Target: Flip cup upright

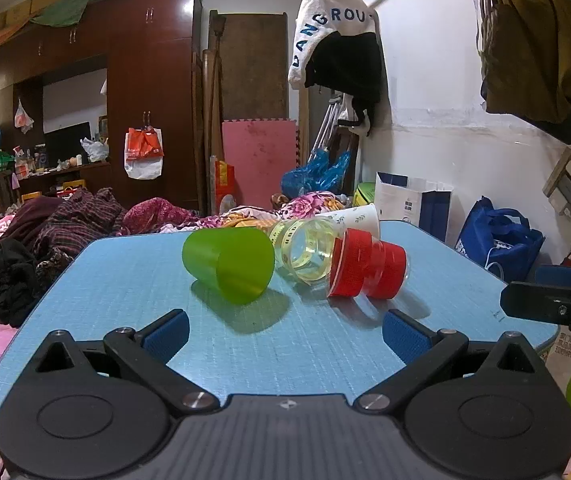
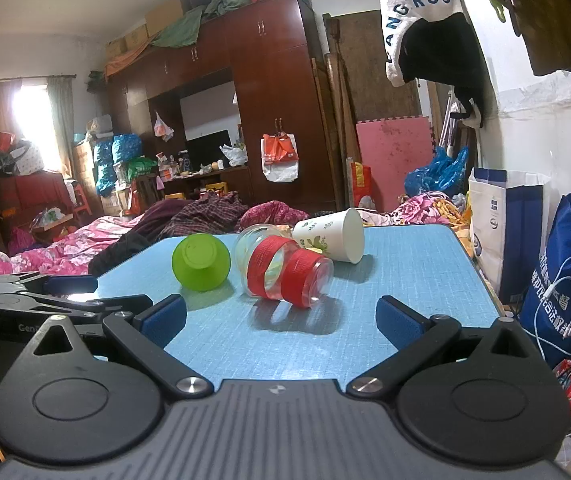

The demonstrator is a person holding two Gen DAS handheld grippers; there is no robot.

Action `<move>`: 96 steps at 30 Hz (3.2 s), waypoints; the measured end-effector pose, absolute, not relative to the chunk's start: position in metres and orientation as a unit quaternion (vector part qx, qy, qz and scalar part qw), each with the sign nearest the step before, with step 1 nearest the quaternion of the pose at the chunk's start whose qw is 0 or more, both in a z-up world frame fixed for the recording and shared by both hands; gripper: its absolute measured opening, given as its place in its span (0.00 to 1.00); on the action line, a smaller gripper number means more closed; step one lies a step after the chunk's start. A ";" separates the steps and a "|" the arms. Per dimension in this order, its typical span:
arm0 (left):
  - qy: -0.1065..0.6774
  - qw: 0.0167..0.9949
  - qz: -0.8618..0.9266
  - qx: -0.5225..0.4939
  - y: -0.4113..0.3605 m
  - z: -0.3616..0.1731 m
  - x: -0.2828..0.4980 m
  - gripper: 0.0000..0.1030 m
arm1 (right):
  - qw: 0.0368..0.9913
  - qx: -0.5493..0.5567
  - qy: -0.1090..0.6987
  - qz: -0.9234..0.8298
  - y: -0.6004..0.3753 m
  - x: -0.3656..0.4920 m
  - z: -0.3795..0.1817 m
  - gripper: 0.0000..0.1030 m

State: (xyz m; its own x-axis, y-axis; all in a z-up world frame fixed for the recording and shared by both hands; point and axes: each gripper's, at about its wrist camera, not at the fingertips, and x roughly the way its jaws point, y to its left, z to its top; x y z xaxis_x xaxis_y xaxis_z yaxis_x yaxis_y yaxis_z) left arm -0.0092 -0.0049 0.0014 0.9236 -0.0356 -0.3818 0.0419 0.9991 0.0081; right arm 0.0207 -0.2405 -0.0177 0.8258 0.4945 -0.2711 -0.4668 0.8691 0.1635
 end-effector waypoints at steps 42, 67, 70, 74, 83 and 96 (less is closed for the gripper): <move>0.192 0.981 -0.027 0.012 -0.006 -0.001 -0.009 1.00 | 0.954 0.046 0.154 0.254 -0.241 0.019 -0.017 0.99; 0.168 0.973 -0.149 0.058 0.036 0.043 0.057 1.00 | 0.953 0.048 0.180 0.238 -0.227 0.045 -0.023 0.99; 0.196 0.956 -0.206 0.073 0.037 0.057 0.091 1.00 | 0.955 0.048 0.188 0.223 -0.224 0.062 -0.022 0.99; 0.220 0.933 -0.242 0.147 0.027 0.068 0.139 0.98 | 0.957 0.068 0.201 0.197 -0.226 0.091 -0.014 0.99; 0.250 0.869 -0.370 0.214 0.004 0.087 0.245 0.94 | 0.947 0.116 0.254 0.160 -0.234 0.130 -0.015 0.99; 0.294 0.741 -0.506 0.330 -0.039 0.047 0.310 0.81 | 0.943 0.143 0.270 0.129 -0.253 0.155 -0.005 0.99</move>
